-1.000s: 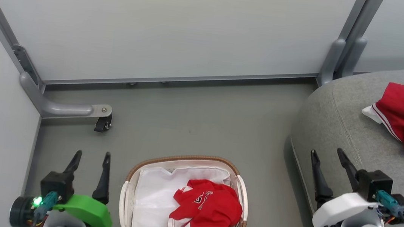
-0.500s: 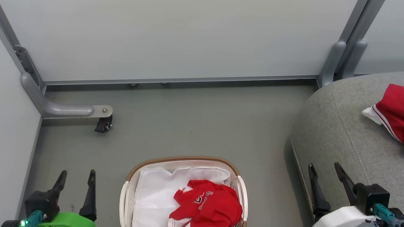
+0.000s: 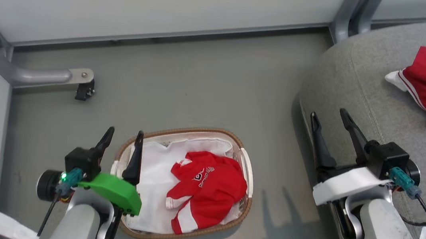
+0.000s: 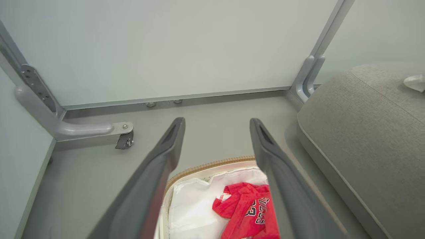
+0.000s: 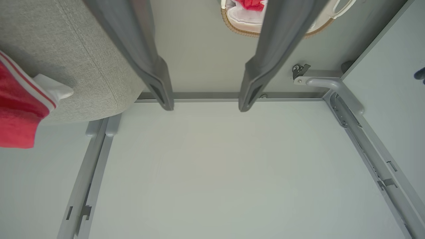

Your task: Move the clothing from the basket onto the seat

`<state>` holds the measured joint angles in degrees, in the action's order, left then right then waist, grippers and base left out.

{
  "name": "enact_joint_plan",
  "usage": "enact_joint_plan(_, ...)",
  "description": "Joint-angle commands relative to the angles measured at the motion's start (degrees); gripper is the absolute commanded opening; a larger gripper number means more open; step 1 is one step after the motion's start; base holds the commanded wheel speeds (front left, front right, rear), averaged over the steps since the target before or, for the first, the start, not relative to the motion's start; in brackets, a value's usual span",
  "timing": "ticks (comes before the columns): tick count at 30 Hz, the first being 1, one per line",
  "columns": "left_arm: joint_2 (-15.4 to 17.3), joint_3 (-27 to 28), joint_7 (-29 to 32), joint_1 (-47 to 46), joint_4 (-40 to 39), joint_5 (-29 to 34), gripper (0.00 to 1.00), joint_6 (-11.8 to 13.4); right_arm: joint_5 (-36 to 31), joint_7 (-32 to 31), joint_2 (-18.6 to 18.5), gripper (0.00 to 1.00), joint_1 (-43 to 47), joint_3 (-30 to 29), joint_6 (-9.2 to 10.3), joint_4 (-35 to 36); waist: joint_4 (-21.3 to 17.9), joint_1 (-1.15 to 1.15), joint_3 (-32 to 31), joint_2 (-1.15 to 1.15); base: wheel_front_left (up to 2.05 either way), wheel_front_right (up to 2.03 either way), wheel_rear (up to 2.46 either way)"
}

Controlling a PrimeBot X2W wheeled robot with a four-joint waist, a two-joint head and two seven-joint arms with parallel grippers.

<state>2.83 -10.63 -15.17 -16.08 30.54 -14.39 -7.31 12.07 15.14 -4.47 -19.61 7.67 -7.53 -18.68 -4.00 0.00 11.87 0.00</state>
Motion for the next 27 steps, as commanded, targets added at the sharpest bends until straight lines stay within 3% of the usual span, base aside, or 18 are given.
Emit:
enact_joint_plan(1,0.3,-0.9,0.0,-2.4,0.7,-0.8,1.00,-0.3,0.1,0.0,0.0,1.00,-1.6,0.1,0.08,0.7,-4.3,0.00,7.0,0.00,0.00,0.00,0.00)
enact_joint_plan(15,4.4,-15.9,0.0,-18.8,8.5,-7.3,1.00,-0.2,0.7,0.0,1.5,1.00,-8.5,2.8,0.08,6.3,-11.0,0.00,21.7,0.00,0.00,0.00,0.00)
enact_joint_plan(27,7.4,-27.8,0.0,-29.1,17.8,-15.1,1.00,-0.2,5.8,0.0,1.5,1.00,-11.6,6.6,0.08,9.9,-15.5,0.00,30.7,0.00,0.00,0.00,0.00)
